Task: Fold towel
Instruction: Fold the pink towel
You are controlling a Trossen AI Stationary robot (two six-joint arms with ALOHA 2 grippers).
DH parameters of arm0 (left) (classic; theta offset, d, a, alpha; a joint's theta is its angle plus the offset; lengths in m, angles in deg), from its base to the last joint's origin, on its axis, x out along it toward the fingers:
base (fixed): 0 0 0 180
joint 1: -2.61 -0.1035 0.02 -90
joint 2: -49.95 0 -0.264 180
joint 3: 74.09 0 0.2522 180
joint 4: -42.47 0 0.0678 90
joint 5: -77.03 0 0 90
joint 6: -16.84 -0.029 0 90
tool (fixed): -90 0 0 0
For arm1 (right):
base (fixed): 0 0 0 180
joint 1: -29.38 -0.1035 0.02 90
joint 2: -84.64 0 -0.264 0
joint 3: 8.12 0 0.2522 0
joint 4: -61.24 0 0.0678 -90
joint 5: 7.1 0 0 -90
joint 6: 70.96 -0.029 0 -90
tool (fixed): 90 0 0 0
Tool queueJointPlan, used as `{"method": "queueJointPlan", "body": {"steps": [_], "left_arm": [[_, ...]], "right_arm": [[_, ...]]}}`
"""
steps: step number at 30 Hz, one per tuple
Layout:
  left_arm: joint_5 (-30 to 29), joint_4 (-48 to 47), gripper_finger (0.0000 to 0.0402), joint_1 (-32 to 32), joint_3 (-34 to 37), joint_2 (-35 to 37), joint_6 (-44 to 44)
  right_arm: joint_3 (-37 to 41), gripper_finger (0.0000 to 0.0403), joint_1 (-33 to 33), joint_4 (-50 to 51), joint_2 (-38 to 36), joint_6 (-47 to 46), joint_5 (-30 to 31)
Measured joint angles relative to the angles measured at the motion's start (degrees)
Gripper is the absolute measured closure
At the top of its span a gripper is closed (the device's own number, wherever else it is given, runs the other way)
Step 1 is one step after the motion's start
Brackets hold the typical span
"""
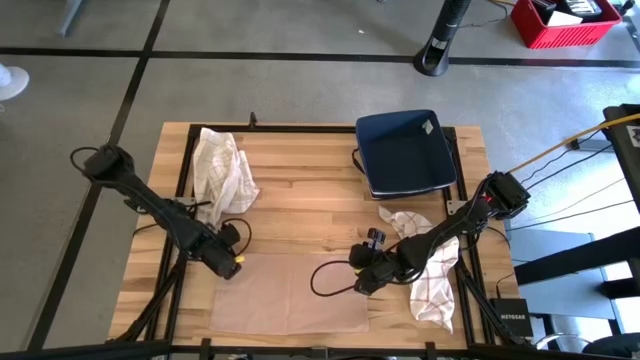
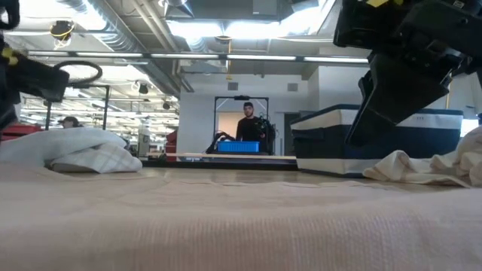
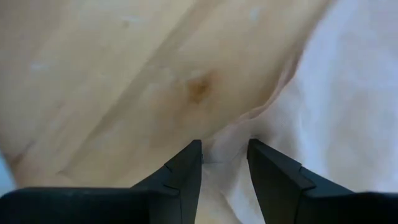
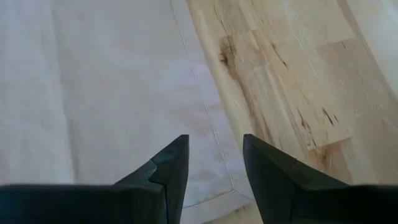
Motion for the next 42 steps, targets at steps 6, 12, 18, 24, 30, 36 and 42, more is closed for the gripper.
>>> {"method": "queueJointPlan", "body": {"steps": [6, 12, 18, 24, 30, 36, 42], "left_arm": [[0.0, -0.1, 0.0279, 1.3, 0.0, 3.9, -0.4], [0.2, -0.3, 0.0279, 2.5, 0.0, 5.2, -0.6], [3.2, 0.0, 0.0279, 4.3, 0.0, 6.3, -1.1], [2.6, 0.2, 0.0314, 5.0, 0.0, 6.3, -4.1], [-1.0, 0.2, 0.0365, 5.0, 0.0, 6.3, -5.5], [-3.0, 1.5, 0.0397, 5.7, 0.0, 6.3, -7.1], [-4.1, 3.8, 0.0398, 9.4, -1.9, 6.3, -7.3]], "right_arm": [[0.0, 0.0249, 0.0, -0.1, 0.0, 0.0, 0.0], [0.0, 0.0249, 0.0, -0.6, 0.0, 0.0, 0.0], [0.0, 0.0249, 0.0, -1.8, 0.0, 0.3, 0.0], [0.0, 0.0249, 0.0, -1.7, 0.0, 0.4, 0.0], [0.0, 0.0249, 0.0, -0.7, 0.0, 0.4, -0.6], [0.1, 0.0249, 0.0, 5.3, 0.0, -5.8, -1.0], [0.1, 0.0249, 0.0, 5.5, 0.0, -16.0, -3.6]]}}
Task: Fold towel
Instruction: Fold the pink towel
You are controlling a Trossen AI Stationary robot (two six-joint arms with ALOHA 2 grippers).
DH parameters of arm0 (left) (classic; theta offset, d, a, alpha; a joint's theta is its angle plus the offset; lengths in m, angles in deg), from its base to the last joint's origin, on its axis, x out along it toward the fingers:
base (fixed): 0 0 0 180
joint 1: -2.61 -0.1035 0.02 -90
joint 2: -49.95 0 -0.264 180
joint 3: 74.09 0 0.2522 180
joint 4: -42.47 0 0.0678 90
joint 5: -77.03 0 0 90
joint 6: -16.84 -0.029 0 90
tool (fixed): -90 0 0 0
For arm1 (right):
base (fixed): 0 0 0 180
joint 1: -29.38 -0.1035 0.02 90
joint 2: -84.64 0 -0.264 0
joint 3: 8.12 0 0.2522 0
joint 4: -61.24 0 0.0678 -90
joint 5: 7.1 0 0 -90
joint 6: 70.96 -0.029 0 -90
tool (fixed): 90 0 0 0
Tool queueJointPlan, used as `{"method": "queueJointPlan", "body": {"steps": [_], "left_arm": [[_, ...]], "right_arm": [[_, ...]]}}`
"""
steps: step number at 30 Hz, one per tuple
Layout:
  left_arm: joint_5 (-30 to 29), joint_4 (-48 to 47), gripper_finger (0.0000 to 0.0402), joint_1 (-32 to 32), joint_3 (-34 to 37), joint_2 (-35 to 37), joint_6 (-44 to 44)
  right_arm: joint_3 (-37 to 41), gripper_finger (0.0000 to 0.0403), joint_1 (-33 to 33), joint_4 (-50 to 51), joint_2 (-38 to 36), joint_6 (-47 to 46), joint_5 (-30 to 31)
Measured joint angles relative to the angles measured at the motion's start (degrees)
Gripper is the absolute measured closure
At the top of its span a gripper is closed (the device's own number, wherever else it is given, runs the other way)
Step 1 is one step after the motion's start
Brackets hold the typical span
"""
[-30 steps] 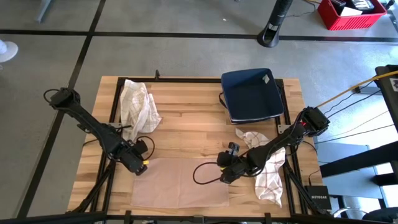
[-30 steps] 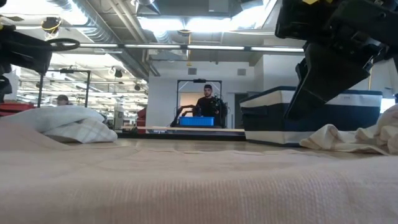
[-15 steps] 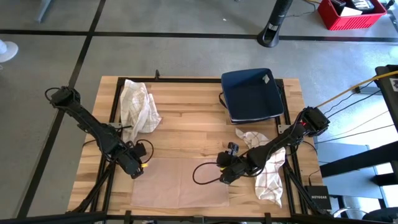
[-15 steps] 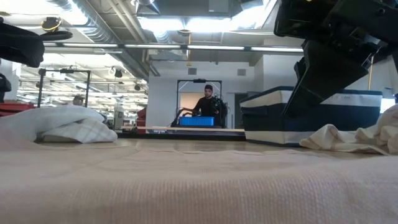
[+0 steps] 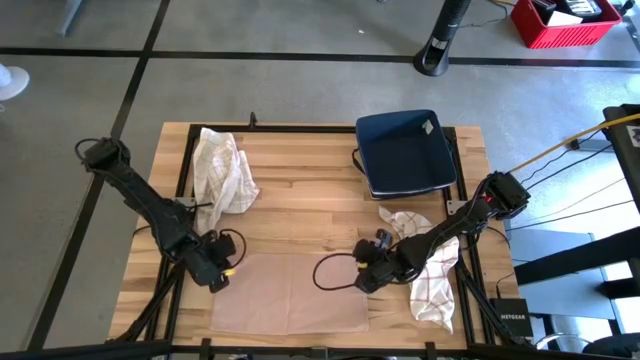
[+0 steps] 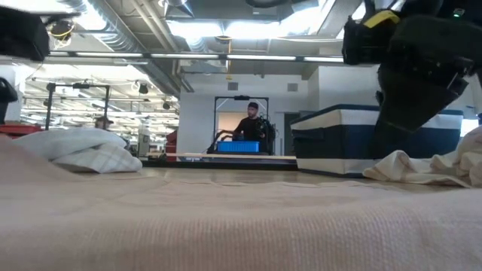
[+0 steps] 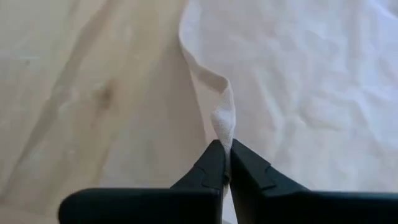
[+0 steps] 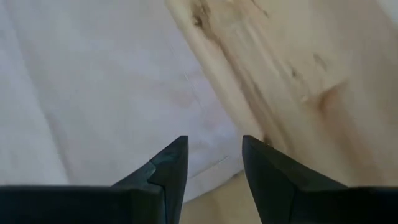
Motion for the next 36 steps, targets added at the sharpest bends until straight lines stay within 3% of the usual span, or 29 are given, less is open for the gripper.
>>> {"method": "queueJointPlan", "body": {"steps": [3, 10, 16, 36], "left_arm": [[-2.2, -0.2, 0.0397, 1.9, -1.5, 0.0, 0.0], [-3.5, -0.4, 0.0398, 3.0, -2.2, 0.0, 0.0], [-3.5, -0.3, 0.0395, 3.0, -2.2, 0.0, 0.1], [-3.5, -0.3, 0.0396, 3.0, -2.2, 0.0, 0.3]], "right_arm": [[0.0, 0.0249, 0.7, 1.3, 0.0, -9.3, -2.5], [0.0, 0.0249, 3.0, 3.3, 1.8, -16.8, -2.7], [-0.1, 0.0249, 4.2, 3.2, 5.0, -16.1, -4.7], [0.1, 0.0249, 4.4, -3.6, 3.7, -10.5, -10.3]]}}
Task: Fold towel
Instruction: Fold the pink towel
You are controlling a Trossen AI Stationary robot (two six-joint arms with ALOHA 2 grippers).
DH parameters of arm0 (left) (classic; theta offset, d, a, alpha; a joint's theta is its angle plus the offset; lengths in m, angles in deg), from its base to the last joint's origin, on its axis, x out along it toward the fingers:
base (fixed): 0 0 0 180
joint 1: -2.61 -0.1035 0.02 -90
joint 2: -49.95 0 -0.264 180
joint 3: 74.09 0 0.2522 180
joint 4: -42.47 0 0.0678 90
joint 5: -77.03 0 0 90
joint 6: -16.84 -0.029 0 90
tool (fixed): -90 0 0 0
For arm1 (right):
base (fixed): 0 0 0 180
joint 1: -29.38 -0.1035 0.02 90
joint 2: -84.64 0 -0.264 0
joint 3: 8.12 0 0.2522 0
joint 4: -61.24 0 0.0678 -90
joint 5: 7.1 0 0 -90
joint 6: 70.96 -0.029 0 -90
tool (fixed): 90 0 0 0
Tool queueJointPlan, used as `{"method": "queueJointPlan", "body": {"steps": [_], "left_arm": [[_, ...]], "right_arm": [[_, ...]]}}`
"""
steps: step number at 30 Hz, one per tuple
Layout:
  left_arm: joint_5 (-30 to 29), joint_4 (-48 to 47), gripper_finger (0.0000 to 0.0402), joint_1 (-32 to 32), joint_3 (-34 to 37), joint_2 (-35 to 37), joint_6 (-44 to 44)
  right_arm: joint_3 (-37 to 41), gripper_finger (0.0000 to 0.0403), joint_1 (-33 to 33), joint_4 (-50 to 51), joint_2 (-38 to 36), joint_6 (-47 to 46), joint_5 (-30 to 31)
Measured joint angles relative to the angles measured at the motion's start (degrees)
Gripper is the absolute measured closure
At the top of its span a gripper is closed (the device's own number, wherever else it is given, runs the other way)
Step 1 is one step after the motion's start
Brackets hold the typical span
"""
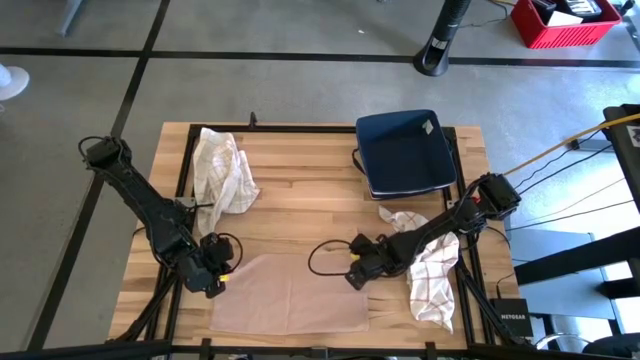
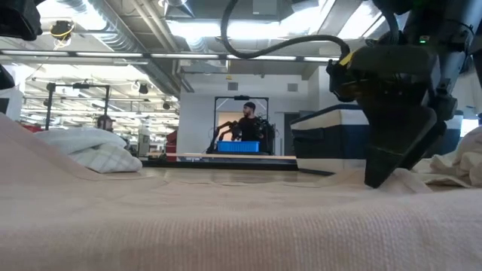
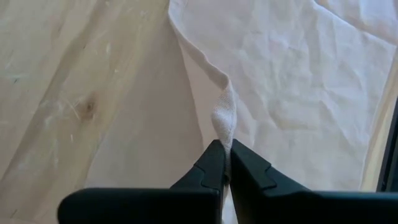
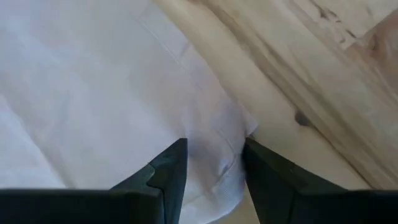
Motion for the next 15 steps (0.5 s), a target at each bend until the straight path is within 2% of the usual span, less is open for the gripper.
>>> {"method": "queueJointPlan", "body": {"steps": [6, 15], "left_arm": [[0.0, 0.0, 0.0398, 0.0, 0.0, 0.0, 0.0], [0.0, 0.0, 0.0398, 0.0, 0.0, 0.0, 0.0]], "right_arm": [[0.0, 0.0249, 0.0, 0.3, -0.7, 0.2, -1.8], [-0.1, 0.0249, 0.0, -4.4, -3.5, 0.9, -1.1]]}}
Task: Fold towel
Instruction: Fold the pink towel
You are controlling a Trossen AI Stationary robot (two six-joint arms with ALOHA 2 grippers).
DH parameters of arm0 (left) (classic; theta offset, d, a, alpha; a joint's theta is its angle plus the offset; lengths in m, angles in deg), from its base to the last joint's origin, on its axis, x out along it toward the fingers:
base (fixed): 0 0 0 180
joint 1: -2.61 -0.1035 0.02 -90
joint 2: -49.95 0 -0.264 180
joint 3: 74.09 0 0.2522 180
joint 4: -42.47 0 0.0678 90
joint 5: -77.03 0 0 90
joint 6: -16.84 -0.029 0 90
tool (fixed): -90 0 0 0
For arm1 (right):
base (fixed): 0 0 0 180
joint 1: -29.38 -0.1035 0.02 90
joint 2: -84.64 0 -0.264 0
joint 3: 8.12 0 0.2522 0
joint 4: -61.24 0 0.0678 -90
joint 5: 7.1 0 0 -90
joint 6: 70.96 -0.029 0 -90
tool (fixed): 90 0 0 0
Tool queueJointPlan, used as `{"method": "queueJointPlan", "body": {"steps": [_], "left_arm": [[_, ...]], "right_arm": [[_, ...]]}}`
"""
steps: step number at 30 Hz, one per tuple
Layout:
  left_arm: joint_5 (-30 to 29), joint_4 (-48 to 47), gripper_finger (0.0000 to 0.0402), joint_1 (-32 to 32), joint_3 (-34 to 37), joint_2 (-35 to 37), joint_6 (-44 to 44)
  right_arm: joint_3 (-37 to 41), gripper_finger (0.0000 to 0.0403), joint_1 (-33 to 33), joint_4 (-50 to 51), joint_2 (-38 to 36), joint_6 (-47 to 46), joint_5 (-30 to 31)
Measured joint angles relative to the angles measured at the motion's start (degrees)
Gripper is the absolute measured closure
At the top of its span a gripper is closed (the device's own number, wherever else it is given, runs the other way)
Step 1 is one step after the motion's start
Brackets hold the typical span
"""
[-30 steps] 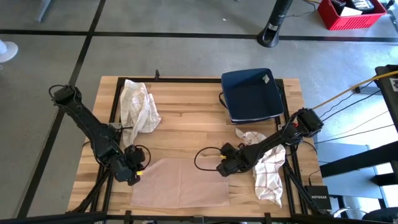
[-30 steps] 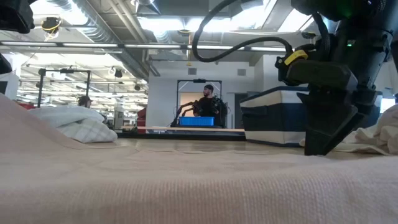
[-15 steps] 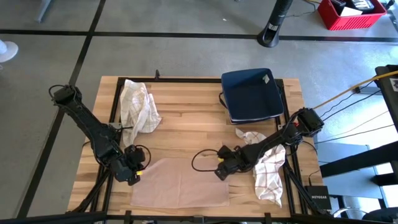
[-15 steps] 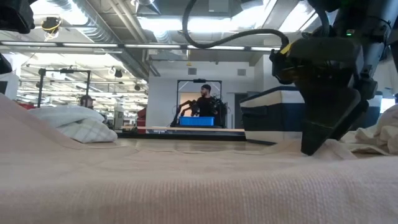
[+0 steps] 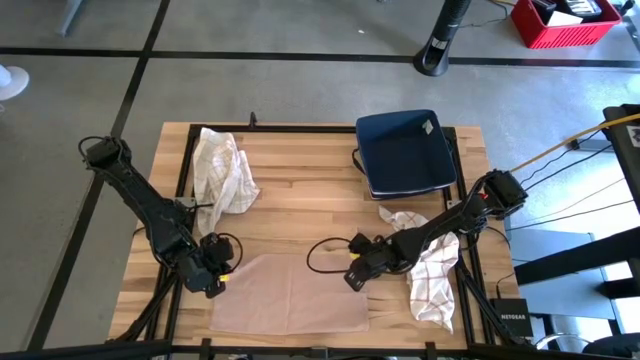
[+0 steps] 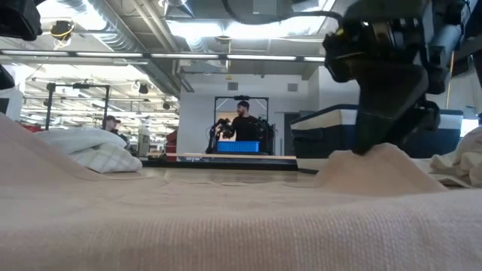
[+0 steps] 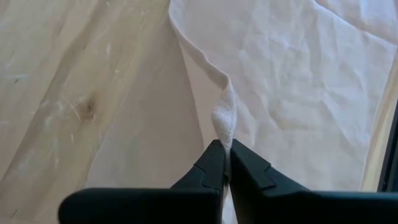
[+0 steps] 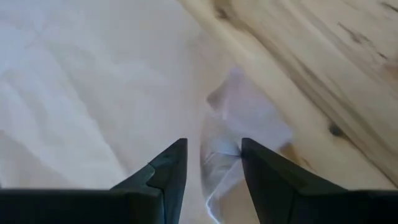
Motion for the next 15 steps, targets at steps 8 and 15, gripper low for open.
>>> {"method": "queueJointPlan", "body": {"steps": [8, 15], "left_arm": [[0.0, 0.0, 0.0395, 0.0, 0.0, 0.0, 0.0], [0.0, 0.0, 0.0398, 0.0, 0.0, 0.0, -0.1]], "right_arm": [[0.0, 0.0249, -0.8, -2.9, 0.5, 2.4, -0.5], [0.0, 0.0249, -0.8, -0.4, 1.7, 2.4, 0.1]]}}
